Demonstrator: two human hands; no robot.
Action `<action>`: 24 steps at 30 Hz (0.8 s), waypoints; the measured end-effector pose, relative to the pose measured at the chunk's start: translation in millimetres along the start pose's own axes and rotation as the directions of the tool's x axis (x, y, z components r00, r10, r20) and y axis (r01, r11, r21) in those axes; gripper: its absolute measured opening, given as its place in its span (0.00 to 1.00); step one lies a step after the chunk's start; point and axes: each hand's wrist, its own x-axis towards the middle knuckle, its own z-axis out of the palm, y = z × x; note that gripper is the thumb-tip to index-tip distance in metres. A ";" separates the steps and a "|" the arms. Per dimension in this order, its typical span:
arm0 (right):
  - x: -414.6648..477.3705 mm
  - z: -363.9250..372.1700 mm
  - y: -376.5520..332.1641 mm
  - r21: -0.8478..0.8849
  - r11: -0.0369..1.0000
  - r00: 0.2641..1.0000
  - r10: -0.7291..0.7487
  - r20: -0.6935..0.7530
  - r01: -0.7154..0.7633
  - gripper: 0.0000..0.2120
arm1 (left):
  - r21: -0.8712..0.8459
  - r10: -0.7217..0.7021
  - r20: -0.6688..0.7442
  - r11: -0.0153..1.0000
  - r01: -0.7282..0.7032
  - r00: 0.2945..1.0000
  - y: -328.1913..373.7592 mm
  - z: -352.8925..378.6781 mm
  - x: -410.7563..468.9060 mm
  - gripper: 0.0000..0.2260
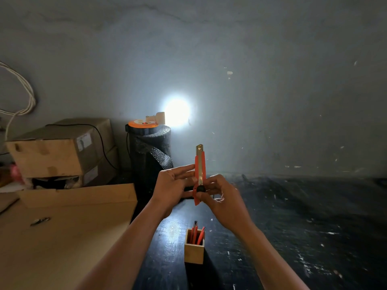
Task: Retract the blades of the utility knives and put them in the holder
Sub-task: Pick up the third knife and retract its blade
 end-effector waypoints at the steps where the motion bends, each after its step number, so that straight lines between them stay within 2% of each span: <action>1: -1.2 -0.2 -0.9 0.000 1.000 1.000 -0.004 -0.001 0.004 0.14 | 0.002 0.000 -0.003 1.000 0.000 1.000 0.2 0.2 0.4 0.17; 8: -0.2 -4.3 0.3 -0.038 0.999 1.000 -0.005 0.017 0.006 0.09 | 0.036 0.024 -0.013 0.999 -0.024 1.000 4.0 1.9 1.3 0.16; 17: -1.7 -4.3 -1.9 -0.006 1.000 1.000 -0.009 -0.010 0.009 0.13 | 0.038 0.030 -0.033 0.999 -0.029 0.999 6.0 2.3 3.0 0.16; 21: 2.1 -3.0 -1.7 -0.025 1.000 1.000 0.010 -0.016 -0.010 0.08 | 0.057 0.038 -0.029 0.998 -0.036 0.999 4.4 2.5 3.8 0.17; 24: 1.6 -2.4 -2.4 -0.013 1.000 0.999 0.022 -0.047 -0.023 0.11 | 0.060 0.036 -0.016 0.998 -0.035 0.999 3.1 3.8 2.5 0.17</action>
